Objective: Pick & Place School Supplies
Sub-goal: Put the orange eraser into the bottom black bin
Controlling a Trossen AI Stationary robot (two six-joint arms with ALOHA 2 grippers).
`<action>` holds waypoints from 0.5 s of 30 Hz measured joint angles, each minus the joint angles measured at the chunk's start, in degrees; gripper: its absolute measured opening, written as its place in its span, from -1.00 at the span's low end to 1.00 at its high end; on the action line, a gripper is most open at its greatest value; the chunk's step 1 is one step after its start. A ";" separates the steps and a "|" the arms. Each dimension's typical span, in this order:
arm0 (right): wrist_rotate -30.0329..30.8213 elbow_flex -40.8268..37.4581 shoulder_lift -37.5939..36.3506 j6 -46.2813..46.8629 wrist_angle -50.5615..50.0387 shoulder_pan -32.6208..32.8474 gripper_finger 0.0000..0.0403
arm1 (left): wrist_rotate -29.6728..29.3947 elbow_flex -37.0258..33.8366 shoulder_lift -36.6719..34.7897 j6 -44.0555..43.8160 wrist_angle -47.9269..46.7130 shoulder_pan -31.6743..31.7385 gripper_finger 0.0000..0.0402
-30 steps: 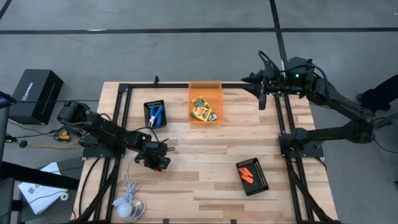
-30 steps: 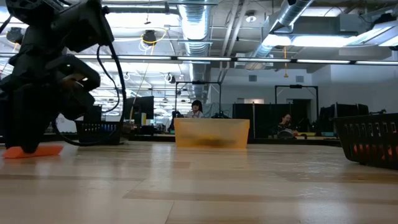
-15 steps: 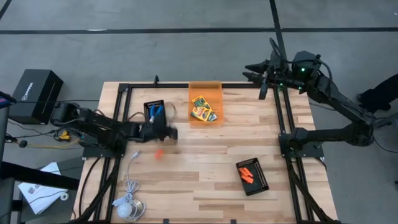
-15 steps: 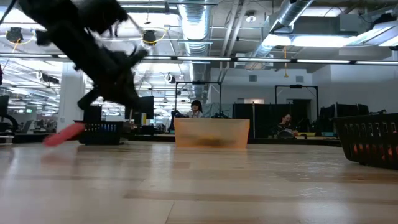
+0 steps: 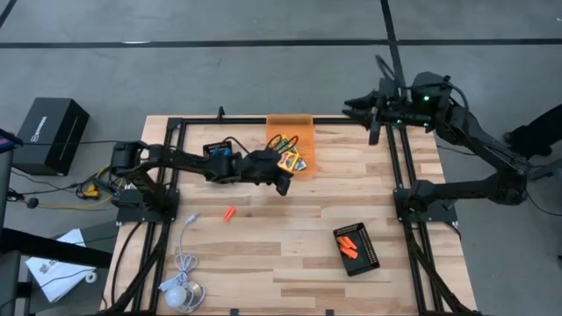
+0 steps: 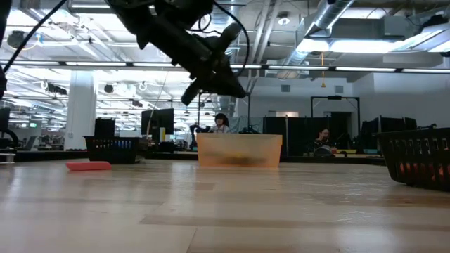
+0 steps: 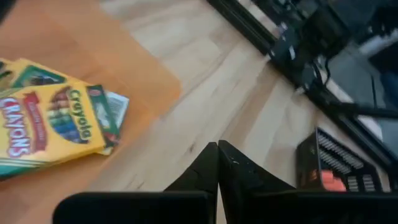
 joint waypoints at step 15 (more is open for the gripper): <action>-2.60 -1.79 9.90 -1.06 -7.28 9.52 -0.61 | -10.25 0.13 -20.63 -7.74 -54.13 -7.42 -1.00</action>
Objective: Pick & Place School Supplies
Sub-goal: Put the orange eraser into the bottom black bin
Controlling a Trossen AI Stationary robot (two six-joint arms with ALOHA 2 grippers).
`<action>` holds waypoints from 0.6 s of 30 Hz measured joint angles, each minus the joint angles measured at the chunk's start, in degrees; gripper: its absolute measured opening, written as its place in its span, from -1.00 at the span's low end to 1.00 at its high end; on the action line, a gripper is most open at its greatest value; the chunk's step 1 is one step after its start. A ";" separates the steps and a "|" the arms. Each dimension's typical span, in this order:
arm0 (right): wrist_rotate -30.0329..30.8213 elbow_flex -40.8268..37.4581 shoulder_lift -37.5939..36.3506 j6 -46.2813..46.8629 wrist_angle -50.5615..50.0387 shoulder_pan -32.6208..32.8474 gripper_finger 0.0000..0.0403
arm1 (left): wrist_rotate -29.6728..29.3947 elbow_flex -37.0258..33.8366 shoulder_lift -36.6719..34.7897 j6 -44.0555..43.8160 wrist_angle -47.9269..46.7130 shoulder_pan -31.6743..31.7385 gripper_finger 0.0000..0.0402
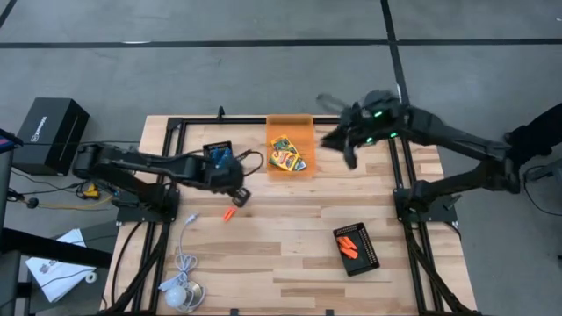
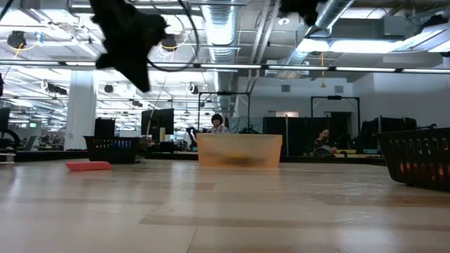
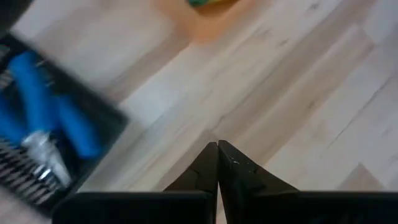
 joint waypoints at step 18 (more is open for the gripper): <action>-1.81 -6.85 23.43 11.77 30.87 10.86 -0.99 | -4.03 -16.80 -20.39 -19.08 -8.71 -6.49 -1.00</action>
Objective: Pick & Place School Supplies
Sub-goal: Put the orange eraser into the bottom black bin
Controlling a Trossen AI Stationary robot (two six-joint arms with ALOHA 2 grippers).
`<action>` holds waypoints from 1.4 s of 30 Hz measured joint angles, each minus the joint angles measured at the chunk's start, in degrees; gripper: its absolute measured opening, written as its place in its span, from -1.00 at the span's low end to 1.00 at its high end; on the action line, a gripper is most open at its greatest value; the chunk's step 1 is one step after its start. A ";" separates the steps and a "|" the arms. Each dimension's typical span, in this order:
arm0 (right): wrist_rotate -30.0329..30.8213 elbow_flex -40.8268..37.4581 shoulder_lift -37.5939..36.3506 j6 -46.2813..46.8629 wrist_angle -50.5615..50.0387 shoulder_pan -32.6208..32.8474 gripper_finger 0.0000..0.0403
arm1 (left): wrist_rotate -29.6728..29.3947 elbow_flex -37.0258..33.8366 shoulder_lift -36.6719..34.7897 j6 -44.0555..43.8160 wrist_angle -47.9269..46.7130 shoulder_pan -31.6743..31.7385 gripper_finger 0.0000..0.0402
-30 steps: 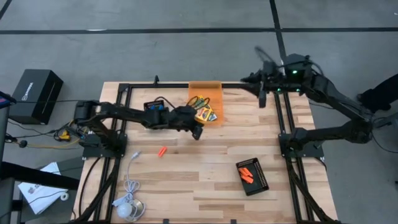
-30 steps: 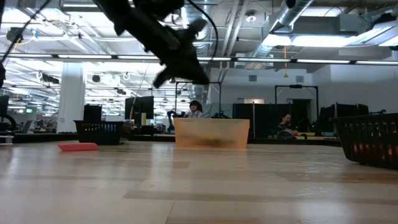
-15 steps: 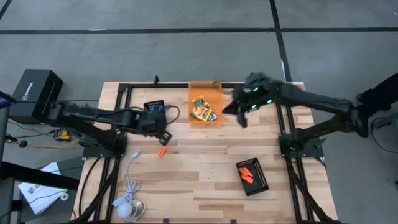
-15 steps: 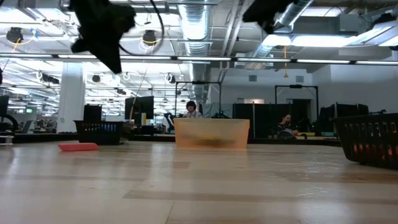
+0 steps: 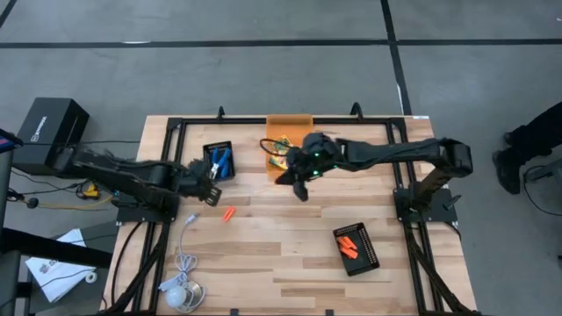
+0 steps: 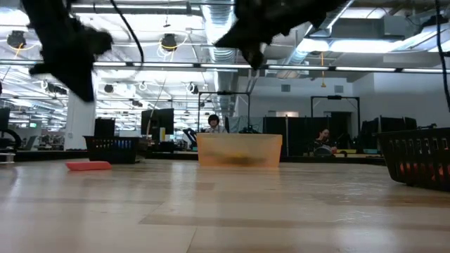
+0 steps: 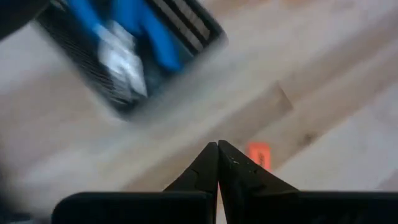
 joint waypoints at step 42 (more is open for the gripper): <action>3.91 0.40 -2.49 3.44 0.18 -2.08 -1.00 | 14.19 -29.92 -0.28 5.16 59.75 -1.26 -1.00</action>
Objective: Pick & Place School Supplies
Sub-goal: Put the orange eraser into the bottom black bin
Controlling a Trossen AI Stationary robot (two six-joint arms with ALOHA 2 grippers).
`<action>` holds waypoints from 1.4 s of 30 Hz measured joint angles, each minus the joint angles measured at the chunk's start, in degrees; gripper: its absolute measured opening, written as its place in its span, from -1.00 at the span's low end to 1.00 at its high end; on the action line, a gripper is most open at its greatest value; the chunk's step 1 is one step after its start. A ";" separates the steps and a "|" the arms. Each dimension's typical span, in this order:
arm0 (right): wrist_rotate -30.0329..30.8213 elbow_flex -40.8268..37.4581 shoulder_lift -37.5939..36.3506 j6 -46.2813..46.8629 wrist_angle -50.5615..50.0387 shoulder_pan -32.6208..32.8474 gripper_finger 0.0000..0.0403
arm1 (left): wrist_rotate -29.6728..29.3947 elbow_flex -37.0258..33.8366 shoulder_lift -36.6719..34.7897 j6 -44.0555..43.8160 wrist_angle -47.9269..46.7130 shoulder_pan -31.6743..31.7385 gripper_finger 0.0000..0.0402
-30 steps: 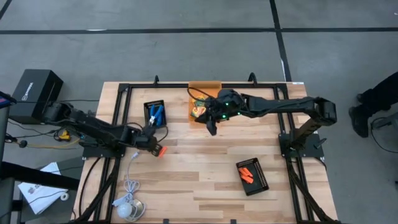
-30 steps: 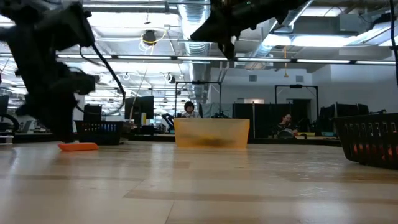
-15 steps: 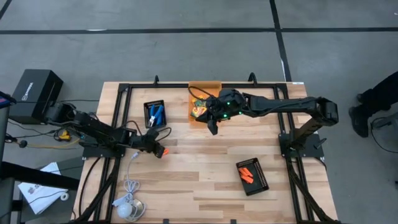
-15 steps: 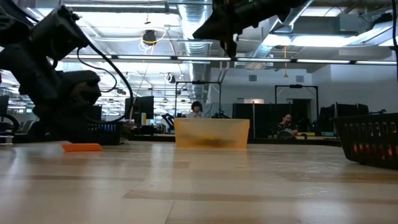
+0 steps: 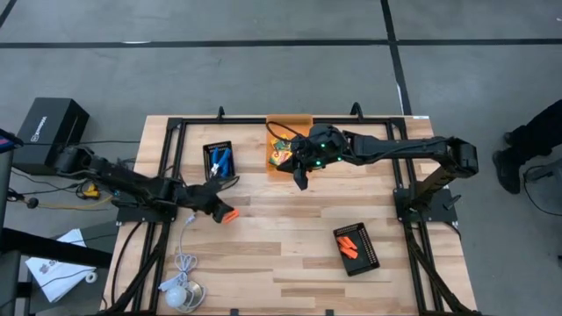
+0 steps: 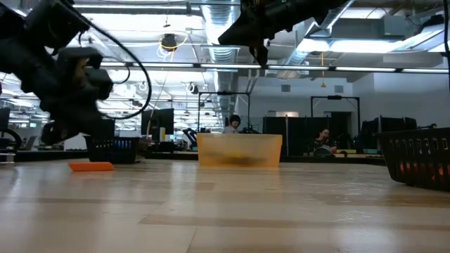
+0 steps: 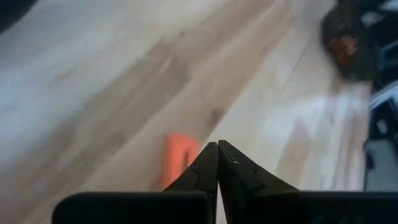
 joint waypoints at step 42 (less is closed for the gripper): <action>-0.17 0.02 0.07 -0.19 0.06 -0.98 -1.00 | 5.79 -7.05 0.33 -1.91 0.97 -0.28 -1.00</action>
